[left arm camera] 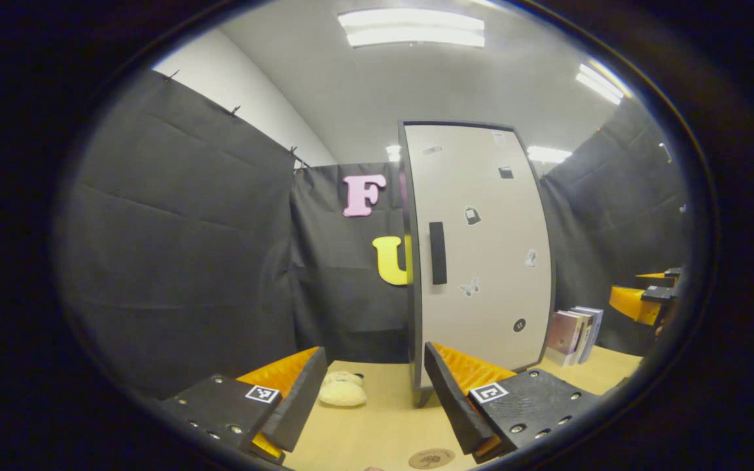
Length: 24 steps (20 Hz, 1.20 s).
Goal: Open the cabinet door with the right hand, grasp the bottle in the cabinet with the left hand and place it on the coaster, then close the cabinet door with the right hand.
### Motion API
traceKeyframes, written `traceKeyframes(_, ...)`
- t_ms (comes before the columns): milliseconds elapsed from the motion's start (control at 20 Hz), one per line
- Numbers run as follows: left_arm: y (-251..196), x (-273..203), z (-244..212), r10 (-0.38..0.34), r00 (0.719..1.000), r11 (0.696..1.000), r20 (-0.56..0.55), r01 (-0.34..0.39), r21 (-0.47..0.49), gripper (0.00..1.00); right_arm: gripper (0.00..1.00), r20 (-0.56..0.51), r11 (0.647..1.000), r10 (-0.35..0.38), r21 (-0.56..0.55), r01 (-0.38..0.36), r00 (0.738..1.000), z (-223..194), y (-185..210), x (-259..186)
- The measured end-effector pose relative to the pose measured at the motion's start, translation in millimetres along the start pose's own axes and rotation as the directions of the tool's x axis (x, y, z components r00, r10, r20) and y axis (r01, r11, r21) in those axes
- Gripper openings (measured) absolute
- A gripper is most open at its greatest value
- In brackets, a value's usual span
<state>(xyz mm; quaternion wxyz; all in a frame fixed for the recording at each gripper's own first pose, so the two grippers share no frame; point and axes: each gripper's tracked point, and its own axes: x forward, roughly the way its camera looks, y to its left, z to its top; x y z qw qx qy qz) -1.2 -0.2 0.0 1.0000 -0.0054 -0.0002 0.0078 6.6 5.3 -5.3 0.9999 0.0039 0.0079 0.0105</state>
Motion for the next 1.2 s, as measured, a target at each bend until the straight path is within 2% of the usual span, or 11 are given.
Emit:
traceKeyframes(150, 2.4, -3.7, 0.0, 0.007, 1.0, 1.0, 0.004, -0.007, 0.001, 0.92, 0.95, 0.002, 1.0, 0.011, 0.015, -0.011, 1.0, 1.1, 3.6, 1.9)
traceKeyframes(300, 8.9, -9.2, 1.2, 0.021, 1.0, 1.0, 0.003, -0.021, 0.0, 0.87, 0.95, 0.0, 0.999, 0.031, 0.023, -0.031, 1.0, 2.5, 12.1, 6.6)
traceKeyframes(400, 15.1, -13.8, 0.8, 0.036, 0.999, 0.999, 0.004, -0.036, 0.01, 0.92, 0.95, 0.001, 0.998, 0.049, 0.029, -0.049, 0.999, 6.3, 20.1, 14.0)
traceKeyframes(450, 18.5, -16.5, 0.6, 0.043, 0.999, 0.999, 0.003, -0.043, 0.015, 0.89, 0.95, 0.005, 0.998, 0.061, 0.031, -0.061, 0.998, 8.3, 24.8, 18.7)
traceKeyframes(650, 31.6, -27.1, -2.5, 0.07, 0.998, 0.997, -0.004, -0.07, 0.02, 0.92, 0.95, 0.035, 0.993, 0.113, 0.019, -0.113, 0.993, 25.8, 51.1, 40.0)
traceKeyframes(850, 47.4, -39.3, -5.4, 0.105, 0.994, 0.994, -0.012, -0.105, 0.028, 0.9, 0.95, 0.057, 0.984, 0.177, 0.017, -0.178, 0.983, 44.7, 82.7, 69.7)
traceKeyframes(1200, 80.2, -59.1, -8.4, 0.178, 0.984, 0.984, -0.021, -0.178, 0.026, 0.92, 0.95, 0.07, 0.964, 0.26, 0.042, -0.264, 0.963, 77.7, 144.0, 130.4)
